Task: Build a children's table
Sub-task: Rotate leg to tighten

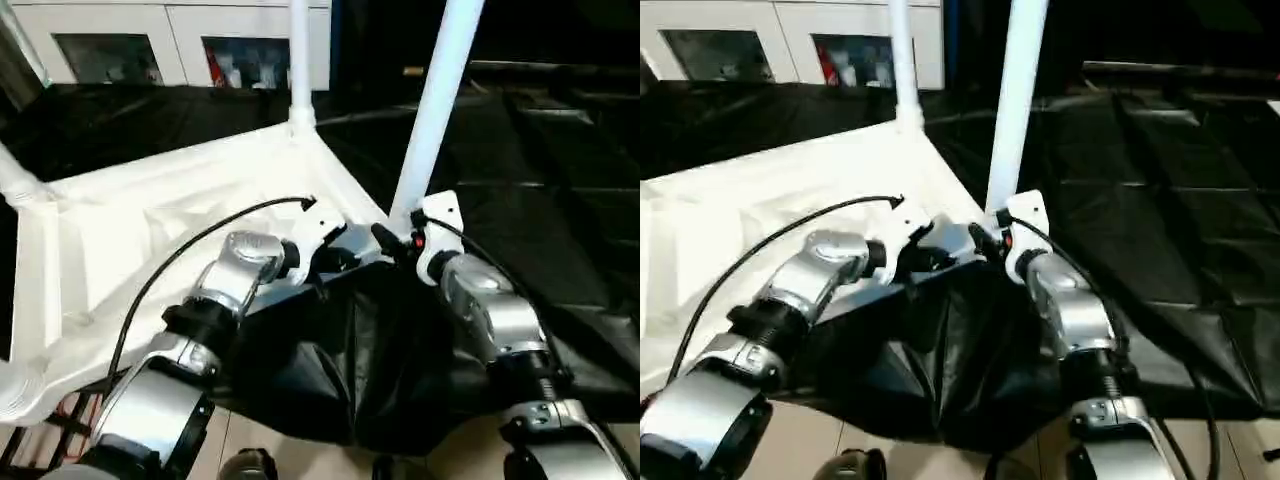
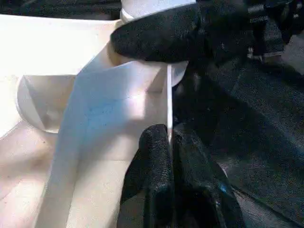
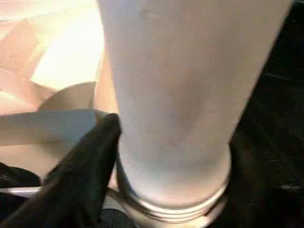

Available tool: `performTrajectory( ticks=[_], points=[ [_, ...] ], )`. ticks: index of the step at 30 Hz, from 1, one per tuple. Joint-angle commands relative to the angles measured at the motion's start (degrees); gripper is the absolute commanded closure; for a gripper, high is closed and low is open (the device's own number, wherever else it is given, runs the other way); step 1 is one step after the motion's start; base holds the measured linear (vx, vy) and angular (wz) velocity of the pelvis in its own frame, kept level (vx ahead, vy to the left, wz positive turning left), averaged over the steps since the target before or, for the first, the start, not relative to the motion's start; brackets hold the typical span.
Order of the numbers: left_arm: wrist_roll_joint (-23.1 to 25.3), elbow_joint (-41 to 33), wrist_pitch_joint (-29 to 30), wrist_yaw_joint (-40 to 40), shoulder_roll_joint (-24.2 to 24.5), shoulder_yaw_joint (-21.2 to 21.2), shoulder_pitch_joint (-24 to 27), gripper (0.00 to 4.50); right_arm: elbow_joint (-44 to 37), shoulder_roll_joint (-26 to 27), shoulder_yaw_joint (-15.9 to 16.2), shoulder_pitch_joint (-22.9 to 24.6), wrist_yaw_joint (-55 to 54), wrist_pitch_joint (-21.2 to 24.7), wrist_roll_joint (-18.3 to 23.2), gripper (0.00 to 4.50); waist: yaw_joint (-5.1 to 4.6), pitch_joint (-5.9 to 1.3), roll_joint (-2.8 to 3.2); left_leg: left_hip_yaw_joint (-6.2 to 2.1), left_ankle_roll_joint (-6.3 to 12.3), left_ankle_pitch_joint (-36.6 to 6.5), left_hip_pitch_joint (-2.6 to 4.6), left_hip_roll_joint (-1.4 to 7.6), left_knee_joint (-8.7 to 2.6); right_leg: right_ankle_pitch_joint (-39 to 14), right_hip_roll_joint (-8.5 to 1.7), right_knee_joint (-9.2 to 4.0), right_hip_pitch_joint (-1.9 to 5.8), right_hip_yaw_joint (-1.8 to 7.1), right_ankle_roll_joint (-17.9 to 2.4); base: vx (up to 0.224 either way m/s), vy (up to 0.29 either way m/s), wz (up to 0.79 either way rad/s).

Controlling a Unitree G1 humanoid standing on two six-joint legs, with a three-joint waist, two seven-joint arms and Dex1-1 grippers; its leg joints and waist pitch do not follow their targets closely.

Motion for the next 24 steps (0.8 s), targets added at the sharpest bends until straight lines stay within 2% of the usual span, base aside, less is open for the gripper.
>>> performTrajectory(
  ticks=[1,5,9,10,11,18,21,22,24],
  points=[
    [-2.7,-2.7,-4.1,-2.4,-2.5,0.6,-2.6,4.5,1.7,2.4,3.9,0.3,4.2,0.9,0.7,0.62,0.06,-5.25,-0.7,-0.58,2.06,-16.2,1.41,0.41,-3.49,-17.2,-2.2,-3.74,3.38,1.51,-10.8,0.0,0.0,0.0],
    [-3.6,-4.5,-5.6,-7.8,-0.6,-0.9,-1.0,4.5,-1.0,-1.2,5.9,1.1,10.8,0.2,1.5,0.62,0.05,-5.18,-0.69,-0.56,2.55,-15.9,1.38,0.43,-3.48,-16.2,-2.14,-3.66,3.56,1.52,-11.3,0.0,0.0,0.0],
    [-4.9,-8.0,-5.4,-15.3,2.1,-2.6,1.4,4.5,-6.8,-8.1,8.5,3.4,22.0,0.0,2.7,0.62,0.48,-5.16,-0.6,-0.46,3.57,-15.3,1.41,0.7,-3.39,-14.3,-2.15,-3.39,3.69,1.57,-12.3,0.0,0.0,0.0],
    [-4.9,-8.1,-5.5,-15.4,2.1,-2.6,1.5,4.5,-6.9,-8.3,8.6,3.4,22.3,0.0,2.7,0.62,0.71,-5.17,-0.59,-0.35,3.86,-15.2,1.59,0.85,-3.29,-13.9,-2.13,-3.39,3.57,1.64,-12.6,0.0,0.0,0.0],
    [-5.2,-9.1,-6.0,-17.7,3.2,-3.1,2.2,4.5,-9.3,-11.6,9.6,4.5,26.6,-0.1,2.9,0.62,0.89,-5.04,-0.59,-0.35,3.84,-15.7,1.55,0.87,-3.35,-14.8,-2.11,-3.45,3.62,1.59,-12.6,0.0,0.0,0.0],
    [-6.0,-11.9,-5.4,-25.0,6.5,-4.6,4.2,4.5,-15.0,-19.9,11.5,7.7,38.0,0.2,4.0,0.62,1.6,-4.81,-0.7,-0.49,3.03,-18.0,1.67,1.08,-3.56,-19.4,-2.27,-3.73,3.33,1.66,-11.4,0.0,0.0,0.0],
    [-6.1,-12.4,-5.0,-26.0,7.0,-4.9,4.5,4.5,-15.7,-20.6,11.8,8.1,39.0,0.2,4.3,0.62,1.62,-4.78,-0.67,-0.5,2.88,-18.5,1.71,1.07,-3.56,-20.3,-2.37,-3.88,3.23,1.67,-11.4,0.0,0.0,0.0],
    [-6.1,-12.4,-5.0,-26.0,7.0,-4.9,4.5,4.5,-15.7,-20.6,11.8,8.1,39.0,0.2,4.3,0.77,1.62,-4.76,-0.68,-0.48,2.84,-18.6,1.73,1.05,-3.56,-20.5,-2.36,-3.92,3.16,1.68,-11.4,0.0,0.0,0.0],
    [-6.6,-14.2,-3.6,-29.1,8.4,-5.9,5.4,4.5,-17.6,-21.3,11.9,8.8,41.0,2.0,6.2,0.77,1.61,-4.74,-0.7,-0.6,2.79,-18.5,1.65,1.1,-3.66,-20.5,-2.36,-3.85,3.31,1.65,-11.3,0.0,0.0,0.0]
  ],
)
